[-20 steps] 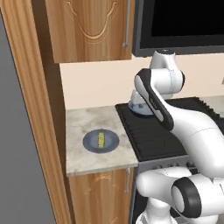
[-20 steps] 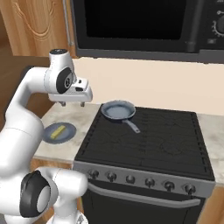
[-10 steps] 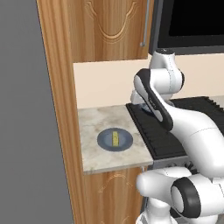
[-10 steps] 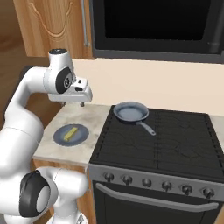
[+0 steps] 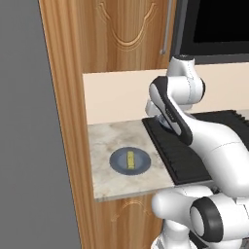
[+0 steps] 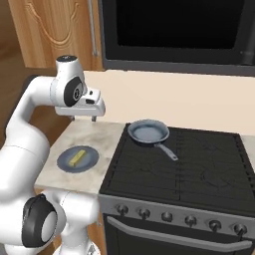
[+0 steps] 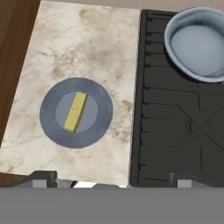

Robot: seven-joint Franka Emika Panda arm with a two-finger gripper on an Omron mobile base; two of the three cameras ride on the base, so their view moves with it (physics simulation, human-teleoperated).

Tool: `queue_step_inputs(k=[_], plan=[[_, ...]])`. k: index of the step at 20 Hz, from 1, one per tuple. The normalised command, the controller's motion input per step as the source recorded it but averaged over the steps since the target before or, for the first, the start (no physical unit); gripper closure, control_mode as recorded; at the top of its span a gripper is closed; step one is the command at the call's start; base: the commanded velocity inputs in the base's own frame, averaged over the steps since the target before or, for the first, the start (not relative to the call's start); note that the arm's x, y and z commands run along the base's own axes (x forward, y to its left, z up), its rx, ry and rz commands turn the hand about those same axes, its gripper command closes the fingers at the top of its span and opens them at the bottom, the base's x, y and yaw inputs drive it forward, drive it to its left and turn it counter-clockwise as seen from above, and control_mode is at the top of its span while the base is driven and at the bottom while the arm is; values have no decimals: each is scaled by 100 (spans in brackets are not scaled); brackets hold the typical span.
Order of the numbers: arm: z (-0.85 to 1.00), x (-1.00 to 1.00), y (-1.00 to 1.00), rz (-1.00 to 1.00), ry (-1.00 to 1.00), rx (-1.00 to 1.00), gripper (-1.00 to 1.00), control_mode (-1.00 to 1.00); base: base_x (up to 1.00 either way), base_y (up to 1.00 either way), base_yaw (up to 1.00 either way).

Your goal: Pick up the butter stick and place it in the pan. Then turn on the burner for the pan.

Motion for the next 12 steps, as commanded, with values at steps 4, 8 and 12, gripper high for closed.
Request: queue_step_inputs(k=[4, 8, 12], plan=[[0, 0, 0, 0, 0, 0, -100, 100, 34, 19, 0], [0, 0, 0, 0, 0, 0, -100, 100, 23, 19, 0], [0, 0, 0, 0, 0, 0, -100, 100, 24, 29, 0]])
